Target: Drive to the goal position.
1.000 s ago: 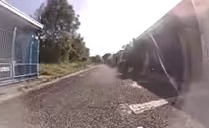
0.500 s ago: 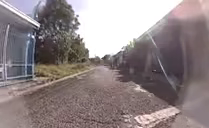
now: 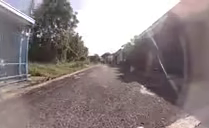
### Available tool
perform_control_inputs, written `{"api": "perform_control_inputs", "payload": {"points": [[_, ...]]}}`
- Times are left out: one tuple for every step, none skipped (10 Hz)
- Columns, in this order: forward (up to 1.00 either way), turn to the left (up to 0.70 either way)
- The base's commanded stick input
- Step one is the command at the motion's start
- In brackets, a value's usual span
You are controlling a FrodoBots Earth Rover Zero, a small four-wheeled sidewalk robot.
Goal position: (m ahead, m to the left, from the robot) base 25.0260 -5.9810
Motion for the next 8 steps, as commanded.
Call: {"api": "perform_control_inputs", "payload": {"points": [[0.85, 0.0], [0.85, 0.0], [1.0, -0.27], [1.0, -0.18], [1.0, 0.0], [1.0, 0.0], [1.0, 0.0], [1.0, 0.0]]}}
